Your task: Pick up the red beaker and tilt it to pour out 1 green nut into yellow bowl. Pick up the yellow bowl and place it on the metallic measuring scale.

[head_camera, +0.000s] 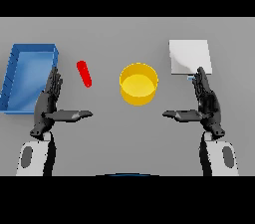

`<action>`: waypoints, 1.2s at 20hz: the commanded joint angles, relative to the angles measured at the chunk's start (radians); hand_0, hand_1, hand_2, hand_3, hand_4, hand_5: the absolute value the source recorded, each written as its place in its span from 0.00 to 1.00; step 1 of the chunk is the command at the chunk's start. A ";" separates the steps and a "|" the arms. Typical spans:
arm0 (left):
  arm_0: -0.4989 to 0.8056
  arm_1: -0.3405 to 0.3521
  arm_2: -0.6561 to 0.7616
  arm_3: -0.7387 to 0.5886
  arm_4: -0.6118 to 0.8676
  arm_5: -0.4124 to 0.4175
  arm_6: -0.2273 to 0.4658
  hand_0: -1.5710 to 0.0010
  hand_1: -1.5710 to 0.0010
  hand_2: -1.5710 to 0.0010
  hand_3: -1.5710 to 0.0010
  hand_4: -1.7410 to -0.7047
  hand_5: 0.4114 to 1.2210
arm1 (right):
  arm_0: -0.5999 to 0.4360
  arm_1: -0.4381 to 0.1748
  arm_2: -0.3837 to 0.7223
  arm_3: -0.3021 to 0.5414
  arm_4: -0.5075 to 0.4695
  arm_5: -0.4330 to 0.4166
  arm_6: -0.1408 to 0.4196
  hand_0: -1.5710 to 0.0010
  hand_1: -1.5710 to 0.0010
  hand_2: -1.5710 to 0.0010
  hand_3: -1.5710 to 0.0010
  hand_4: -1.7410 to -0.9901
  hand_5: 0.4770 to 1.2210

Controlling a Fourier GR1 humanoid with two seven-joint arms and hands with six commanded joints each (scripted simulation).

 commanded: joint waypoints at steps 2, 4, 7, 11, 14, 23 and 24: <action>0.005 -0.002 -0.003 -0.004 -0.001 0.001 -0.003 1.00 1.00 1.00 1.00 0.58 0.31 | -0.005 -0.003 -0.003 0.004 -0.002 -0.001 0.002 1.00 1.00 1.00 1.00 0.89 0.14; 0.014 -0.005 -0.009 -0.011 -0.004 0.001 -0.005 1.00 1.00 1.00 1.00 0.58 0.31 | -0.013 -0.007 -0.008 0.011 -0.005 0.001 0.005 1.00 1.00 1.00 1.00 0.89 0.14; 0.077 0.014 -0.061 -0.078 -0.062 -0.008 -0.047 1.00 1.00 1.00 1.00 0.58 0.31 | 0.017 -0.054 0.031 -0.029 0.101 -0.023 -0.072 1.00 1.00 1.00 1.00 0.89 0.14; 0.156 0.059 -0.130 -0.214 -0.142 -0.020 0.006 1.00 1.00 1.00 1.00 0.58 0.31 | 0.061 -0.089 0.102 -0.096 0.258 -0.065 -0.105 1.00 1.00 1.00 1.00 0.89 0.14; 0.135 0.063 -0.140 -0.225 -0.152 -0.023 0.080 1.00 1.00 1.00 1.00 0.58 0.30 | 0.064 -0.082 0.107 -0.101 0.240 -0.046 -0.090 1.00 1.00 1.00 1.00 0.83 0.16; -0.079 0.061 -0.071 0.081 -0.147 -0.022 0.063 1.00 1.00 1.00 1.00 0.54 0.29 | 0.057 -0.091 0.090 -0.107 0.167 0.010 -0.099 1.00 1.00 1.00 1.00 0.70 0.20; -0.108 0.063 -0.062 0.123 -0.148 -0.023 0.056 1.00 1.00 1.00 1.00 0.54 0.29 | 0.056 -0.087 0.090 -0.106 0.170 0.005 -0.096 1.00 1.00 1.00 1.00 0.69 0.20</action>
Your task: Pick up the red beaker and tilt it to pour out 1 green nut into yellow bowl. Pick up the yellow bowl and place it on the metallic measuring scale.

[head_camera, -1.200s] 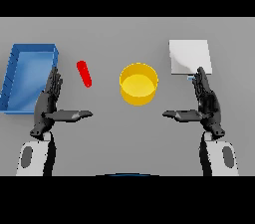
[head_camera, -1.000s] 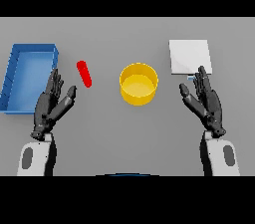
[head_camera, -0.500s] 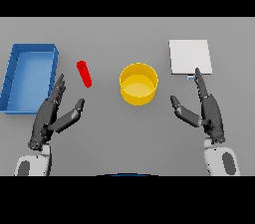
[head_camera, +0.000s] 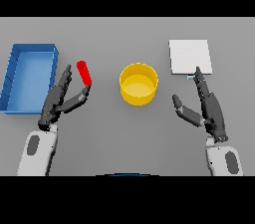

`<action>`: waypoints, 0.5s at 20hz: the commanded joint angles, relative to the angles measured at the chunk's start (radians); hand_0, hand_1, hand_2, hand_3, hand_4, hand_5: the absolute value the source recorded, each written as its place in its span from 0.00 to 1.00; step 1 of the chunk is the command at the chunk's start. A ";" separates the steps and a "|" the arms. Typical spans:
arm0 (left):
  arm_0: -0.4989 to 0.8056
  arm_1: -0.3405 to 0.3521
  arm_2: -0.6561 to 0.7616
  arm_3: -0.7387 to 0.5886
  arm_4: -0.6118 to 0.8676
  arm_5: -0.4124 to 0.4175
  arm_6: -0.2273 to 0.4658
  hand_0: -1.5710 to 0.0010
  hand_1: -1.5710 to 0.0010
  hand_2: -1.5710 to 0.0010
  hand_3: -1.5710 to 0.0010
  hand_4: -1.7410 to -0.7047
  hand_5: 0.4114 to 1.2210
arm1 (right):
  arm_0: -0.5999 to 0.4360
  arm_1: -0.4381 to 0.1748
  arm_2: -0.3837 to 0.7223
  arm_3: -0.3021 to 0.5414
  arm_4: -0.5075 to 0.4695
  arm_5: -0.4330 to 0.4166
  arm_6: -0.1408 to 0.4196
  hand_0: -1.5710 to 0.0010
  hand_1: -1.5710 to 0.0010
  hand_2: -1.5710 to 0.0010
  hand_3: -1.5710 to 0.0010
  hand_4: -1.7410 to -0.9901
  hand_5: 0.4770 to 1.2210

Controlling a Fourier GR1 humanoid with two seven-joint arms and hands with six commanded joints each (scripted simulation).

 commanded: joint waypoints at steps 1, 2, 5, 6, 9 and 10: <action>-0.022 0.001 0.006 0.030 0.002 -0.003 -0.016 1.00 1.00 1.00 1.00 0.55 0.28 | -0.011 0.002 0.000 0.006 0.001 -0.003 0.013 1.00 1.00 1.00 1.00 0.69 0.20; -0.046 -0.001 0.013 0.071 0.002 -0.004 -0.036 1.00 1.00 1.00 1.00 0.54 0.28 | -0.003 0.003 0.001 0.004 -0.004 0.003 0.002 1.00 1.00 1.00 1.00 0.68 0.20; -0.142 -0.001 0.029 0.169 -0.004 -0.002 -0.065 1.00 1.00 1.00 1.00 0.53 0.28 | -0.006 0.000 0.002 0.009 0.006 0.001 -0.007 1.00 1.00 1.00 1.00 0.69 0.20; -0.164 0.004 0.036 0.198 -0.002 -0.008 -0.076 1.00 1.00 1.00 1.00 0.52 0.29 | 0.014 -0.003 0.001 -0.001 0.006 0.000 -0.023 1.00 1.00 1.00 1.00 0.70 0.20; -0.217 0.000 0.033 0.259 -0.032 0.014 -0.089 1.00 1.00 1.00 1.00 0.52 0.30 | 0.022 0.001 0.006 -0.012 0.002 0.005 -0.017 1.00 1.00 1.00 1.00 0.68 0.21; -0.237 -0.004 0.033 0.286 -0.039 0.019 -0.081 1.00 1.00 1.00 1.00 0.53 0.31 | 0.009 -0.009 -0.007 -0.011 -0.006 0.005 -0.006 1.00 1.00 1.00 1.00 0.69 0.21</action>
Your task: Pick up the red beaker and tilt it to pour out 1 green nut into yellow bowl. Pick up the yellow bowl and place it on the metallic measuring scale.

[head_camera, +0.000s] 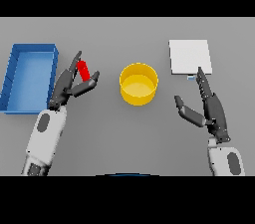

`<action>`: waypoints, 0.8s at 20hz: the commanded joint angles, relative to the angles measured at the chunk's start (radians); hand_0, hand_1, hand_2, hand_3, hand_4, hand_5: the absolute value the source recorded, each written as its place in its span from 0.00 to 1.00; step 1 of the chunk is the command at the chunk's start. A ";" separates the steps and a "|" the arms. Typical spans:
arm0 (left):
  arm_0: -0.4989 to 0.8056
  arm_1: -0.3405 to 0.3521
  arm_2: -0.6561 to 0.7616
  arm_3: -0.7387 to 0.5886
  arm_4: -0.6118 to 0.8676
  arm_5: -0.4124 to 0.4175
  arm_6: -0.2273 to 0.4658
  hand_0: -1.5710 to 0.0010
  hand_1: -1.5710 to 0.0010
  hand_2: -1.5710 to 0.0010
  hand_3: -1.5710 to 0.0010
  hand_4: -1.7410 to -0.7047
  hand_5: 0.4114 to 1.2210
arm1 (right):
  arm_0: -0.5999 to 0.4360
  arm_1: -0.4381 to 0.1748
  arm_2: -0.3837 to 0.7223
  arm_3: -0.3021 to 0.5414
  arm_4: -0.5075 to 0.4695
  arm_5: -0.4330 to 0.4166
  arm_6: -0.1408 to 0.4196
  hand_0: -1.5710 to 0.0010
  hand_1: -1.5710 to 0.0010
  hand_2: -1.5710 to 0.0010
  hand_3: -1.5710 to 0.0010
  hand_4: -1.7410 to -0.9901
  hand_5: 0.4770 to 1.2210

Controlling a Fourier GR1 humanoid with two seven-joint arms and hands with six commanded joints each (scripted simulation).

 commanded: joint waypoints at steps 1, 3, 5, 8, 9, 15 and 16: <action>-0.022 0.006 0.007 0.018 -0.003 0.004 0.002 1.00 1.00 1.00 1.00 0.52 0.31 | -0.008 -0.001 -0.004 0.009 -0.010 0.007 0.014 1.00 1.00 1.00 1.00 0.68 0.21; -0.053 0.001 0.019 0.070 -0.003 0.012 -0.008 1.00 1.00 1.00 1.00 0.52 0.32 | -0.007 -0.003 -0.013 0.008 -0.017 0.004 0.014 1.00 1.00 1.00 1.00 0.68 0.21; -0.079 -0.012 0.022 0.111 -0.013 0.033 -0.030 1.00 1.00 1.00 1.00 0.52 0.32 | -0.001 0.000 -0.007 0.017 -0.011 0.007 -0.002 1.00 1.00 1.00 1.00 0.67 0.22; -0.113 -0.021 0.055 0.184 0.009 0.038 -0.095 1.00 1.00 1.00 1.00 0.48 0.35 | 0.012 0.003 0.000 -0.001 0.000 -0.002 0.002 1.00 1.00 1.00 1.00 0.66 0.22; -0.128 -0.033 0.070 0.196 0.029 0.037 -0.116 1.00 1.00 1.00 1.00 0.45 0.36 | 0.010 0.000 -0.008 0.004 -0.008 0.000 0.006 1.00 1.00 1.00 1.00 0.66 0.22; -0.175 -0.064 0.126 0.300 0.062 0.075 -0.204 0.76 0.74 0.71 0.67 0.32 0.57 | 0.010 0.007 0.003 -0.008 0.001 -0.004 0.015 1.00 1.00 1.00 1.00 0.67 0.23; -0.189 -0.073 0.123 0.310 0.044 0.110 -0.188 0.65 0.63 0.58 0.54 0.26 0.66 | 0.010 0.009 0.002 -0.008 -0.003 -0.003 0.016 1.00 1.00 1.00 1.00 0.67 0.23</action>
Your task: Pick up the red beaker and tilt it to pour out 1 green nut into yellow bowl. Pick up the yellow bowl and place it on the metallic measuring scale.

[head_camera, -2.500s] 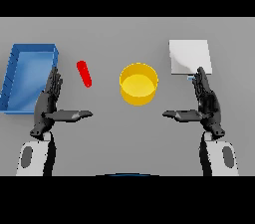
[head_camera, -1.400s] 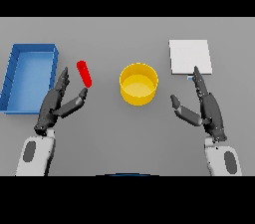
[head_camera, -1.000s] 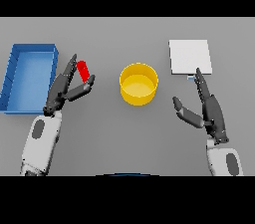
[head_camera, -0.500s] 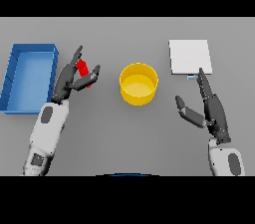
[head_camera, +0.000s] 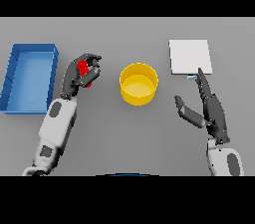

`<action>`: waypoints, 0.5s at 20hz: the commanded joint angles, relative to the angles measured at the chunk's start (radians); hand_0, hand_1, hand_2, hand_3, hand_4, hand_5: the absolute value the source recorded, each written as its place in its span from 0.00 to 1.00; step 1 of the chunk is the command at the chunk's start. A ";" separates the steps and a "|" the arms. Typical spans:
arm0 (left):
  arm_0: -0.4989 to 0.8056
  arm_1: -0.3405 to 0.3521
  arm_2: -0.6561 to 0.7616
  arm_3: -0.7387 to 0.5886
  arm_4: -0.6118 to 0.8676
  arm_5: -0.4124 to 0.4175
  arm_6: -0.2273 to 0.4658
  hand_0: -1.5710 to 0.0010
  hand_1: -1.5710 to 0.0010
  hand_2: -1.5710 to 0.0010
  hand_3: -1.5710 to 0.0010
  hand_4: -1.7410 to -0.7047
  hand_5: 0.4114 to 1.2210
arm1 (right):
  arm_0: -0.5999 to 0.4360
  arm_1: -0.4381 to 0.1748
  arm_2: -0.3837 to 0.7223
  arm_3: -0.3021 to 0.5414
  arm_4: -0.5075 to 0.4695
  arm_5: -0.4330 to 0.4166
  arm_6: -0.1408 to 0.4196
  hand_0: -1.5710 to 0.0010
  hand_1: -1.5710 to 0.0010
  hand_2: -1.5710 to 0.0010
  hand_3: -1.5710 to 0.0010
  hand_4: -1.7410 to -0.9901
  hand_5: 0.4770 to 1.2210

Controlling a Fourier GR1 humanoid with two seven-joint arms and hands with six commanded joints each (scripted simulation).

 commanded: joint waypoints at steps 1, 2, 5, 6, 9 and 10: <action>0.000 0.002 -0.010 0.015 -0.026 0.026 0.004 0.52 0.50 0.46 0.44 0.21 0.73 | -0.005 -0.004 -0.009 0.004 -0.009 0.002 0.003 1.00 1.00 1.00 1.00 0.67 0.23; -0.007 0.006 -0.023 0.019 -0.051 0.035 0.005 0.42 0.40 0.37 0.37 0.18 0.78 | -0.008 -0.007 -0.011 0.008 -0.006 0.000 0.000 1.00 1.00 1.00 1.00 0.67 0.23; -0.007 0.008 -0.033 0.025 -0.053 0.032 -0.034 0.21 0.21 0.19 0.27 0.10 0.89 | 0.001 -0.009 -0.010 0.004 -0.007 0.004 -0.015 1.00 1.00 1.00 1.00 0.66 0.23; -0.012 0.004 -0.038 0.031 -0.055 0.033 -0.031 0.17 0.16 0.15 0.21 0.14 0.91 | 0.005 -0.004 -0.010 0.003 -0.018 0.009 -0.015 1.00 1.00 1.00 1.00 0.65 0.23; -0.003 0.000 -0.030 0.014 -0.041 0.020 -0.040 0.09 0.08 0.08 0.11 0.15 0.94 | 0.010 0.002 -0.004 -0.001 -0.022 0.014 -0.010 1.00 1.00 1.00 1.00 0.65 0.22; -0.004 -0.003 -0.018 -0.005 -0.010 -0.002 -0.044 0.07 0.07 0.06 0.09 0.12 0.93 | 0.000 -0.008 -0.013 0.012 -0.019 0.011 -0.009 1.00 1.00 1.00 1.00 0.66 0.22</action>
